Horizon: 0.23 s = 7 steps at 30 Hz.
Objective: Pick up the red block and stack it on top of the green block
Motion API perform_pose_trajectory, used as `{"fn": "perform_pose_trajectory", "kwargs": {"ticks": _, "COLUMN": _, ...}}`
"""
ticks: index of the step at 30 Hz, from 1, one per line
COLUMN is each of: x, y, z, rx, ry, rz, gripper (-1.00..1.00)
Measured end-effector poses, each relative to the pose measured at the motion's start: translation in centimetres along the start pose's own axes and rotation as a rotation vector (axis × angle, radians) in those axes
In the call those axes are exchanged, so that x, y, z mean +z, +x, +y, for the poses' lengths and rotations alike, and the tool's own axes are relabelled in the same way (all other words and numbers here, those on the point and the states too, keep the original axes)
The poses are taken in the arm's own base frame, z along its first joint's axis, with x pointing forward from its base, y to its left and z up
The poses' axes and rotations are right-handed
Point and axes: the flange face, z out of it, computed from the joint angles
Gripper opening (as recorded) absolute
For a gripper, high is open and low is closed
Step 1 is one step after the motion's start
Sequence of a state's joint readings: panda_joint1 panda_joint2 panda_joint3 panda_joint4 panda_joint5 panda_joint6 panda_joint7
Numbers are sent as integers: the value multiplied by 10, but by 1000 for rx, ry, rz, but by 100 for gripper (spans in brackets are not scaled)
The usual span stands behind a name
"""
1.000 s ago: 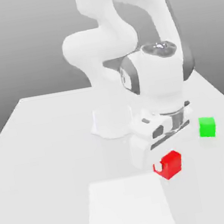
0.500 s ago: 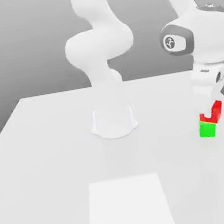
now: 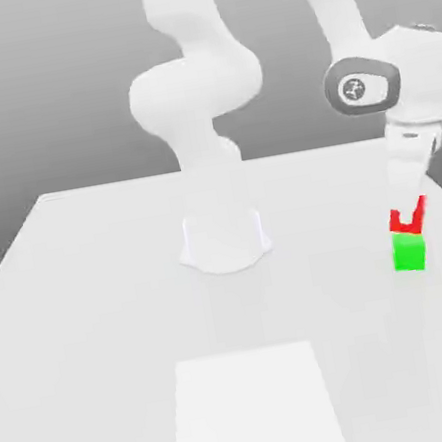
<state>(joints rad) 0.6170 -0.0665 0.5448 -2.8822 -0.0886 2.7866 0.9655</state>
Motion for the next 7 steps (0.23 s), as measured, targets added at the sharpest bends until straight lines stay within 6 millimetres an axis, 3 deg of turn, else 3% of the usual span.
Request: {"fn": "perform_pose_trajectory", "kwargs": {"ticks": 7, "x": 21, "y": -8, "z": -5, "rx": -9, "ry": 47, "rz": -16, "gripper": -100}}
